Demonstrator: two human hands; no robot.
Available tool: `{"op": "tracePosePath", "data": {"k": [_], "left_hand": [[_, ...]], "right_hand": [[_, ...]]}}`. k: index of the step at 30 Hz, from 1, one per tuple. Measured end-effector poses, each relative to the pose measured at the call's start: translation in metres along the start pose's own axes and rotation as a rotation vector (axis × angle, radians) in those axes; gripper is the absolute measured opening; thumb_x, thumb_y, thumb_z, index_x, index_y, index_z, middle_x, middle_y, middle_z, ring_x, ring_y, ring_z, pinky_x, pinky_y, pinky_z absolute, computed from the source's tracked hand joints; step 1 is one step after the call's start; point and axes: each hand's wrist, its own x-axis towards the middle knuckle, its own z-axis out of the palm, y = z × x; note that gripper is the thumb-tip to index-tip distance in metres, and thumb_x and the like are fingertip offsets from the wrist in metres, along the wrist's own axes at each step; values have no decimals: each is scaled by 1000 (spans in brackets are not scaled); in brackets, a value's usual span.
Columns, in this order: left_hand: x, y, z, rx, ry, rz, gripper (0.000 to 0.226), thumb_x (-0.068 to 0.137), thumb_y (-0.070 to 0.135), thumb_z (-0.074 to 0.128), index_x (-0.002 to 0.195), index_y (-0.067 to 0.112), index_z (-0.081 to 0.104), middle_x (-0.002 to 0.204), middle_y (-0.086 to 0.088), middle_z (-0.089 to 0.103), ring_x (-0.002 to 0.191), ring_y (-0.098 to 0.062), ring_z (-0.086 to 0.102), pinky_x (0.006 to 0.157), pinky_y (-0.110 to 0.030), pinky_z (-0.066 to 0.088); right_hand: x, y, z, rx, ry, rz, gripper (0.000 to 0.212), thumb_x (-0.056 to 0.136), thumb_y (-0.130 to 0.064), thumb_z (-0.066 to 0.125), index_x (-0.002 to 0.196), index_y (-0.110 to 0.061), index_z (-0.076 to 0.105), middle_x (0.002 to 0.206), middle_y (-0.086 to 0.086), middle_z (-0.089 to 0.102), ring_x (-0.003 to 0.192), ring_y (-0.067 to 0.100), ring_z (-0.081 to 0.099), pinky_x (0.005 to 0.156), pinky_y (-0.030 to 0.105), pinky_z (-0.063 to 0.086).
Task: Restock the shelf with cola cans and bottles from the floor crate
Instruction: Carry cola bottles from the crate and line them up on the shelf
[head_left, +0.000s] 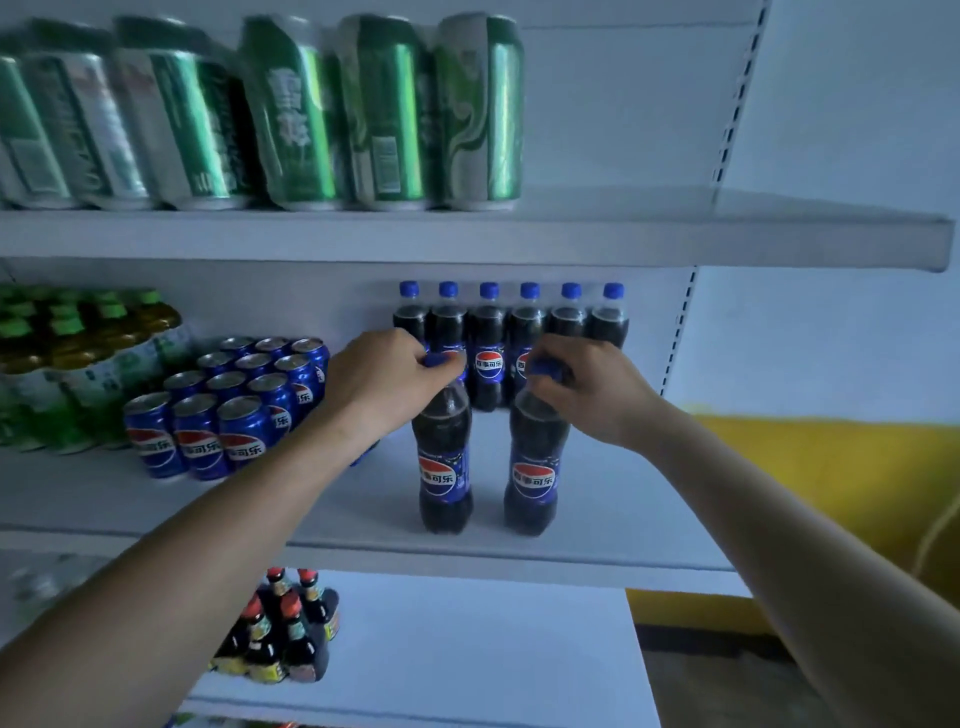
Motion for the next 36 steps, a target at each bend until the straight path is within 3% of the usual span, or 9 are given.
{"op": "tracePosePath", "data": {"k": [5,8,12,16,19,23,27,33,36], "left_hand": [[21,-21,16,-40,-9,33,71,84,73,55,58,7,60,48,-1,59,56,-23,63,51,-28,41],[24,-25,17,0,-16,92,74,85,79,50,58,11,59,52,0,59,61,-26,63,55,-30,39],[16,-30,22,75,-37,157,77,80,89,38,71,18,64,66,1,66,72,-27,66,60,-30,47],[-9,-61,39,-49,-161,102,75,72,98,29,88,30,56,81,9,69,80,-19,68,73,-35,54],[-37,-90,63,-432,-418,35,59,70,92,49,107,48,55,99,26,68,89,3,66,85,-36,55],[-68,-110,107,-642,-518,35,48,77,49,83,118,39,59,110,25,70,107,3,64,99,-37,52],[-79,-104,127,-713,-435,-24,46,71,30,91,109,31,65,96,16,75,92,-4,70,88,-34,56],[-78,-89,140,-586,-264,-75,46,66,40,92,96,26,60,86,14,72,81,1,66,73,-23,53],[-73,-87,145,-570,-249,-102,46,66,39,92,93,26,57,85,14,71,79,5,65,70,-22,53]], "right_hand": [[13,5,18,-11,44,-7,15,94,-28,62,105,-18,66,95,-7,60,81,16,55,69,31,44],[4,12,35,184,102,94,23,95,-30,66,118,-26,63,107,-4,61,88,16,61,78,24,49],[-26,16,66,549,119,258,41,86,-42,73,123,-41,54,111,-10,73,102,13,70,89,38,58],[-63,32,108,515,76,384,59,78,-41,78,130,-41,49,112,-16,71,106,6,68,88,41,60],[-86,44,130,344,0,440,53,79,-33,82,122,-43,52,110,-20,69,105,-4,64,89,36,59],[-94,49,136,289,25,441,55,79,-26,85,121,-44,55,112,-18,70,103,-6,65,91,27,56],[-95,48,142,276,50,443,53,78,-23,86,118,-44,58,112,-16,72,99,-2,68,90,27,57],[-91,45,149,301,76,431,54,78,-17,86,110,-49,58,107,-22,73,97,-5,69,87,17,55],[-84,43,156,321,62,431,49,80,-19,85,118,-40,62,110,-20,74,100,-4,69,90,20,55]]}}
